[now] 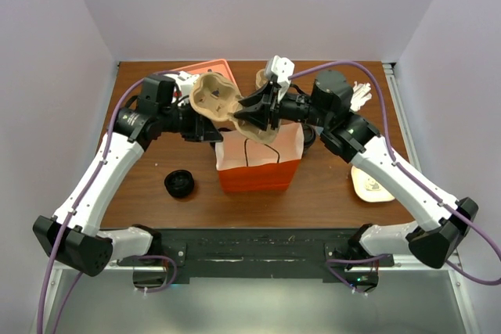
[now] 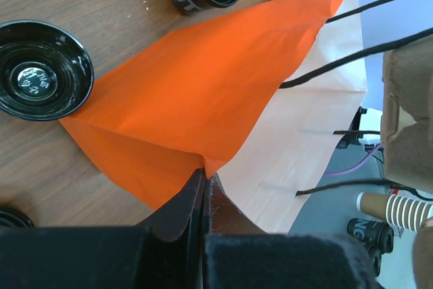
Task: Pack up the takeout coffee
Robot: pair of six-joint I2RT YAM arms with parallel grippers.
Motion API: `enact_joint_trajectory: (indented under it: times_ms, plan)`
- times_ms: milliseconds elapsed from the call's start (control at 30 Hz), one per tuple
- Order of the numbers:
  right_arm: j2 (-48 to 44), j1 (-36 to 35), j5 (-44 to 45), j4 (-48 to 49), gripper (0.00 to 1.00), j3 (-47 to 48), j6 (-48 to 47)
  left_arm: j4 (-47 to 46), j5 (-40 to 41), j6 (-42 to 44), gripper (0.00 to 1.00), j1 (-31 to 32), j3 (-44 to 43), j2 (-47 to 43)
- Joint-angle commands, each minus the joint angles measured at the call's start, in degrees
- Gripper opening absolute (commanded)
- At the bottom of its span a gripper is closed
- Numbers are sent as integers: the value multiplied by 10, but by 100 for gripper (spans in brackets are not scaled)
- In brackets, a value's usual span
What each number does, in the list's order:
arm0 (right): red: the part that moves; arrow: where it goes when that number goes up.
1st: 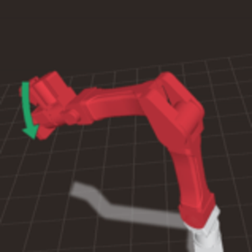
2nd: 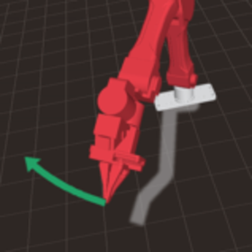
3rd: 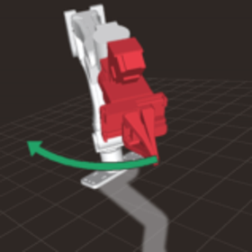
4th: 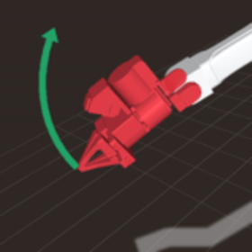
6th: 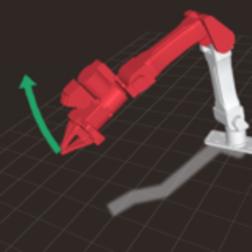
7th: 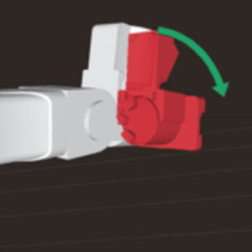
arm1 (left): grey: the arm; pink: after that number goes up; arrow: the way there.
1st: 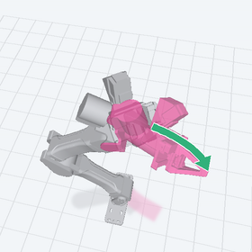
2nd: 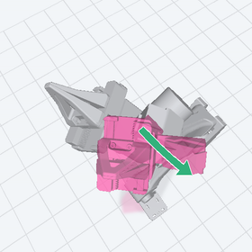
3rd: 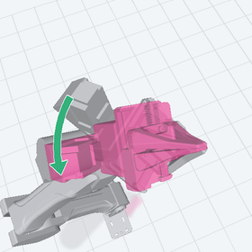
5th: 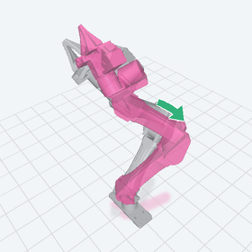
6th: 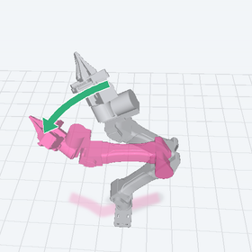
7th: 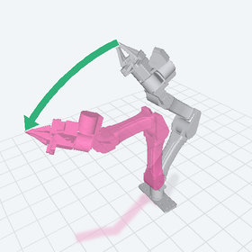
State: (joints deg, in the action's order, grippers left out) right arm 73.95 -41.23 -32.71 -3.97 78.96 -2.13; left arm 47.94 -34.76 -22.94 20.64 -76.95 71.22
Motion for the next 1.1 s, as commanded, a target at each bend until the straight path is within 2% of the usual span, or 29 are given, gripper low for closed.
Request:
enact_joint_trajectory:
  times_ms: [0,267,900,1067]
  plan:
    - [7,-2,16,37,13,21,5,-22,-23,14,0,0,7,-20]
    - [1,-2,50,62,13,18,17,-15,-8,18,0,0,11,-27]
    - [27,-1,120,50,13,39,10,-32,3,20,0,0,17,-33]
    - [8,-1,87,41,13,1,-16,-36,3,9,0,0,14,-30]
